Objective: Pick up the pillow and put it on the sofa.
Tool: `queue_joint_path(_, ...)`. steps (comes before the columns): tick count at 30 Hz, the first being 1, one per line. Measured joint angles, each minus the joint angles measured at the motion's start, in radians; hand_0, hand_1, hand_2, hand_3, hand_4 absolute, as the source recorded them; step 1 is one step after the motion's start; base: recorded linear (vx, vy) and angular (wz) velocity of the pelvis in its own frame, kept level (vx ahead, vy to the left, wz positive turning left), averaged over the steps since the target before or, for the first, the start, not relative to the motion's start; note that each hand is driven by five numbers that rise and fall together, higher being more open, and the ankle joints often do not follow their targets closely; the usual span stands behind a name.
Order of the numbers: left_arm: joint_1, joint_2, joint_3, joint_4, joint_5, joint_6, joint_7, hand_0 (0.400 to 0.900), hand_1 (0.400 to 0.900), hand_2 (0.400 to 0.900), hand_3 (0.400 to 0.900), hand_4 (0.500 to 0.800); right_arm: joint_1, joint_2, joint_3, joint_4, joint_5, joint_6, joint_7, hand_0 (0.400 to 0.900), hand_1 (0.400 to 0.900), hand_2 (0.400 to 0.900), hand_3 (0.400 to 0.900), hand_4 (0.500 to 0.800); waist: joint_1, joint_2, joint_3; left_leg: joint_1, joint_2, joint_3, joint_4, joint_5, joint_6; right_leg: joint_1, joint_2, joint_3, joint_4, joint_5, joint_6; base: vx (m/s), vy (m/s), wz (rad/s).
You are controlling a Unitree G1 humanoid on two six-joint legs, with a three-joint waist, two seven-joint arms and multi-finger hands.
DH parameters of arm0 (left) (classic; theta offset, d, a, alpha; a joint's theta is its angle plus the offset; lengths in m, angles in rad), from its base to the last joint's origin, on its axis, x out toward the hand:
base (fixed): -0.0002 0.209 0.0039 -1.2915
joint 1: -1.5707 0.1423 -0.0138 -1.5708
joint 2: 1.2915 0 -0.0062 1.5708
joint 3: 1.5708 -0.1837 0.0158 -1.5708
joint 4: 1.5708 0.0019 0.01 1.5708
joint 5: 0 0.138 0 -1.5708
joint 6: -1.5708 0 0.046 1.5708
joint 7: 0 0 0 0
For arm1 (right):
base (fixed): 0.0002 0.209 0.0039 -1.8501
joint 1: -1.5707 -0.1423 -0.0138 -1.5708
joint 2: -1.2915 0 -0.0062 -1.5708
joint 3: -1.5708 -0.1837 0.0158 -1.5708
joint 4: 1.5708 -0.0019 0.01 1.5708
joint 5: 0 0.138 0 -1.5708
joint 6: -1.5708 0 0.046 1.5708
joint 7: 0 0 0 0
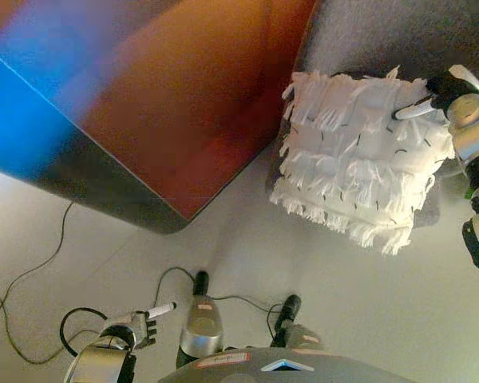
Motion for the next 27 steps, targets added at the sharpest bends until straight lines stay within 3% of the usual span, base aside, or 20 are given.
queue_joint_path(1, 0.004, -0.002, 0.000, 0.001, -0.003, 0.000, 0.000, 0.900, 0.900, 0.900, 0.900, 0.800, -0.017, -0.001, 0.009, 0.037, 0.001, 0.014, 0.000, 0.900, 0.900, 0.900, 0.900, 0.800, 0.001, 0.001, 0.008, -0.006, 0.002, -0.007, -0.004, 0.004, -0.003, -0.006, 0.003, -0.001, 0.000, 0.000, -0.002, -0.09, -0.053, 0.00)
queue_joint_path(13, 0.002, 0.022, 0.000, -0.001, -0.002, -0.030, -0.059, 0.900, 0.900, 0.900, 0.900, 0.800, -0.165, -0.034, 0.028, 0.102, -0.004, 0.075, -0.044, 0.900, 0.900, 0.900, 0.900, 0.800, 0.013, 0.021, 0.073, -0.085, 0.005, -0.015, -0.003, 0.031, -0.005, -0.085, 0.007, 0.000, 0.001, 0.025, -0.014, -0.06, -0.036, -0.04)
queue_joint_path(27, -0.020, 0.081, 0.030, 0.000, 0.012, -0.044, -0.135, 0.900, 0.900, 0.900, 0.900, 0.800, -0.191, -0.049, 0.027, 0.101, -0.002, 0.084, -0.018, 0.900, 0.900, 0.900, 0.900, 0.800, 0.010, -0.020, 0.095, -0.030, 0.009, 0.008, -0.015, 0.031, -0.005, -0.049, 0.008, 0.010, 0.001, 0.030, -0.018, 0.02, -0.008, -0.07)
